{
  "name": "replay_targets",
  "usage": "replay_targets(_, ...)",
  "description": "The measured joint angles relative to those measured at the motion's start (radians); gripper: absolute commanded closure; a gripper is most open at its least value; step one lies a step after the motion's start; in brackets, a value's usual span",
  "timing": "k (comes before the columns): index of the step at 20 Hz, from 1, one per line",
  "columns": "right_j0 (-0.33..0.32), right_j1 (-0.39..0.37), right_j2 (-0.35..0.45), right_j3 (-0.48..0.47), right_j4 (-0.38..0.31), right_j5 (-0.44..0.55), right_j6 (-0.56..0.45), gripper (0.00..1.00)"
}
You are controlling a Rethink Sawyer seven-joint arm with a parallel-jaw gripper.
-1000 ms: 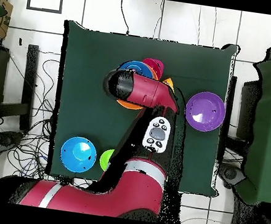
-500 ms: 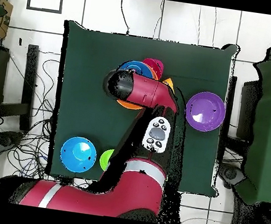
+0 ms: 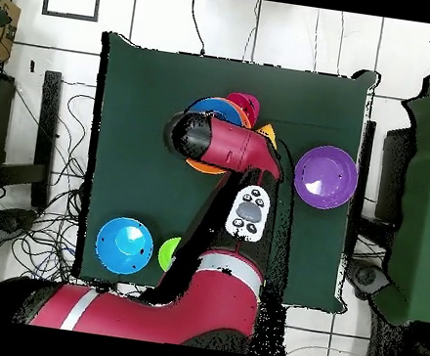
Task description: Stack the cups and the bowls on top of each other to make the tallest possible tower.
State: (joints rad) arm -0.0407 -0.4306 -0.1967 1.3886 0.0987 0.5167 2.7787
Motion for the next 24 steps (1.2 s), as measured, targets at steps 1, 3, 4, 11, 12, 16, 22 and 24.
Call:
replay_targets(1,0.000,0.000,-0.001,0.000,0.000,0.000,0.000,0.00)
replay_targets(3,0.000,0.000,-0.001,0.001,0.000,0.000,0.000,0.00)
replay_targets(4,0.000,0.000,-0.001,0.002,0.000,0.000,0.000,0.00)
replay_targets(11,0.000,-0.001,-0.007,0.017,0.000,0.000,0.000,0.00)
replay_targets(12,0.000,-0.002,-0.007,0.021,0.000,0.000,0.000,0.00)
replay_targets(16,0.001,-0.011,-0.010,0.042,0.000,0.000,0.000,0.00)
replay_targets(22,0.003,-0.043,-0.015,0.085,0.000,0.000,0.000,0.00)
replay_targets(24,0.004,-0.058,-0.017,0.093,0.000,0.000,0.000,0.00)
